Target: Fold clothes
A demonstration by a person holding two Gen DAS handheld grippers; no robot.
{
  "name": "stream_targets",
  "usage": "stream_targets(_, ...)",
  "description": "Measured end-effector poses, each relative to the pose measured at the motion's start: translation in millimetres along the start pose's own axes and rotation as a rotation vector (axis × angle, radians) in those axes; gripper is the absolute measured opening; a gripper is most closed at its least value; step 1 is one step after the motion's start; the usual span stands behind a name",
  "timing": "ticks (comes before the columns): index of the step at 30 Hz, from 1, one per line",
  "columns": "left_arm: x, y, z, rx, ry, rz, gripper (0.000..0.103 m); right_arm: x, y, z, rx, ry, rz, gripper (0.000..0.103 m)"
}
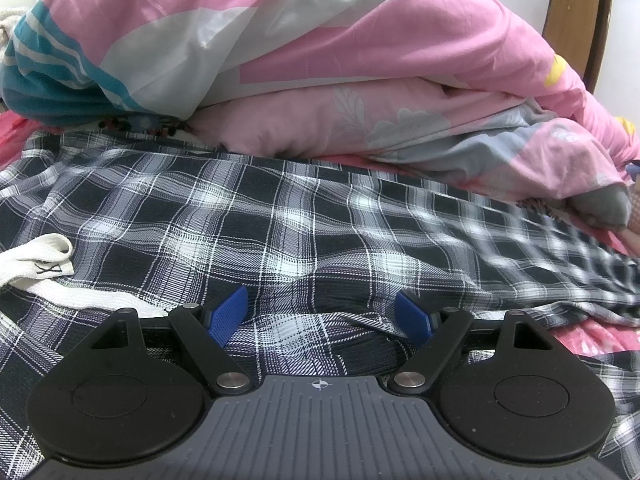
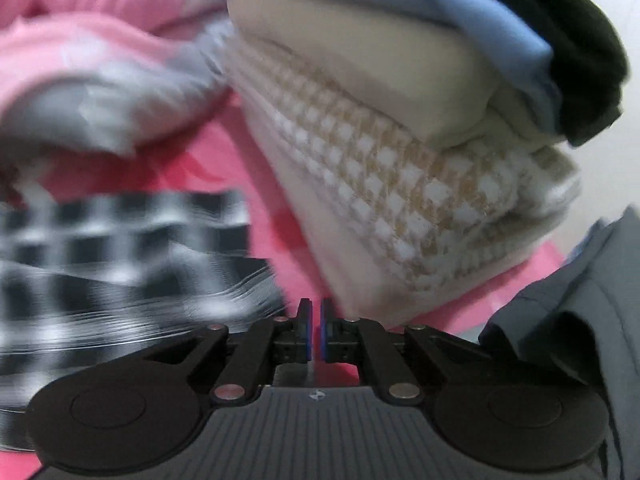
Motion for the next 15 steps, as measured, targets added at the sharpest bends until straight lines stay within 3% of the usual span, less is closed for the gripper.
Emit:
stream_targets(3,0.1,-0.4,-0.1,0.001,0.001,0.000,0.081,-1.4,-4.2,-2.7,-0.021,-0.052,0.028,0.007)
stream_targets(6,0.0,-0.5,0.3,0.002,0.002,0.000,0.081,-31.4,-13.0,12.4,0.140,0.067,0.068,0.023)
stream_targets(9,-0.9,-0.1,0.6,0.002,0.003,0.003,0.081,-43.2,-34.5,25.8,0.347,0.253,-0.008,0.025)
stream_targets(15,-17.9,1.7,6.6,0.029,-0.002,0.066,0.081,-15.6,-81.3,38.2,0.654,0.426,-0.188,0.025)
Point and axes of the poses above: each gripper's, at about its wrist camera, not at the fingertips, and x roughly the way its jaws point, z to its right, y to its top, the point moved 4 cm from there along x, roughly the way its jaws point, and after that the axes turned 1 degree about -z, right-handed, at the moved point
